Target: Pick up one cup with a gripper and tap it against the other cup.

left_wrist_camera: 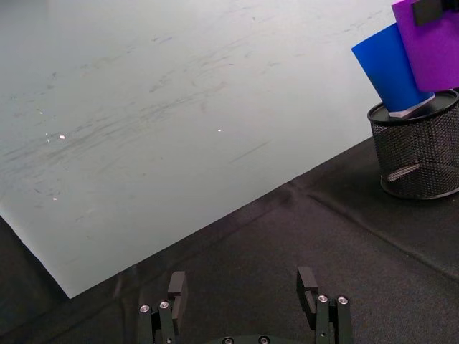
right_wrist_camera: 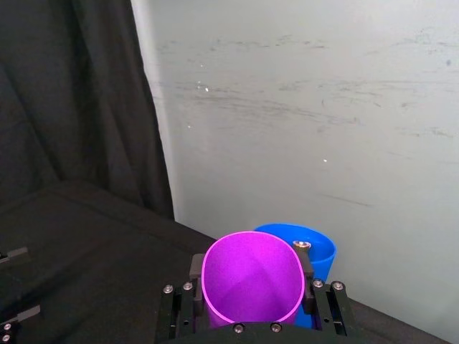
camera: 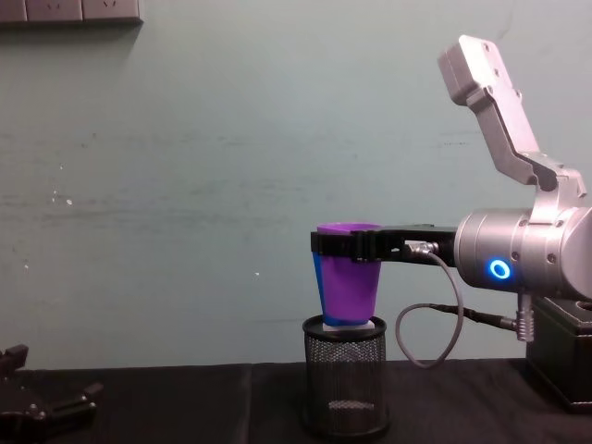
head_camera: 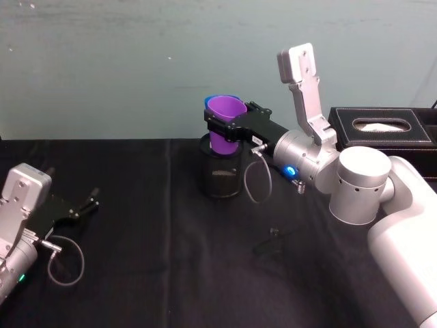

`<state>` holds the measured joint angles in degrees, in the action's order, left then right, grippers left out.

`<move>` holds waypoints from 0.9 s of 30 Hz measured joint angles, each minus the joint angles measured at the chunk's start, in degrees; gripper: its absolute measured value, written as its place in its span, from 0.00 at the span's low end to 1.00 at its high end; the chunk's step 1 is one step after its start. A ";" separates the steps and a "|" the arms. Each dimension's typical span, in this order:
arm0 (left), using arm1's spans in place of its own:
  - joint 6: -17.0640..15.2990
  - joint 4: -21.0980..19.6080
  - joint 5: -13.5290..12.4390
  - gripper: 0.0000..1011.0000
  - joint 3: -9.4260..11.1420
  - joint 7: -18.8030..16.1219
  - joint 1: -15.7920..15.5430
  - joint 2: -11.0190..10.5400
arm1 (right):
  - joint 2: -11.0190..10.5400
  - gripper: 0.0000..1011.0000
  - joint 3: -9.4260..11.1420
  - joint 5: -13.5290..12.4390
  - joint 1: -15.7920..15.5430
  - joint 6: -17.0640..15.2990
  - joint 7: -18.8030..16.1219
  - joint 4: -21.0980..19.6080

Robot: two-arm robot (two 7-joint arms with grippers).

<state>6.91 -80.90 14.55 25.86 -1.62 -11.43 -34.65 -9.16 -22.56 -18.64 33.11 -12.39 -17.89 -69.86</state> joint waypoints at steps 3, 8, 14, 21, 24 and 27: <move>0.00 0.00 0.00 0.99 0.00 0.00 0.00 0.00 | -0.01 0.73 0.00 0.00 0.00 -0.01 0.01 -0.01; 0.00 0.00 0.00 0.99 0.00 0.00 0.00 0.00 | -0.03 0.73 0.00 0.00 -0.02 -0.03 0.04 -0.04; 0.00 0.00 0.00 0.99 0.00 0.00 0.00 0.00 | -0.04 0.73 0.00 0.00 -0.04 -0.05 0.05 -0.07; 0.00 0.00 0.00 0.99 0.00 0.00 0.00 0.00 | -0.04 0.73 0.00 0.00 -0.07 -0.05 0.05 -0.08; 0.00 0.00 0.00 0.99 0.00 0.00 0.00 0.00 | -0.03 0.73 0.00 0.00 -0.07 -0.05 0.05 -0.08; 0.00 0.00 0.00 0.99 0.00 0.00 0.00 0.00 | -0.03 0.73 0.00 0.00 -0.07 -0.05 0.05 -0.08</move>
<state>6.91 -80.90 14.55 25.86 -1.62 -11.43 -34.64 -9.19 -22.56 -18.64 33.04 -12.44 -17.84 -69.94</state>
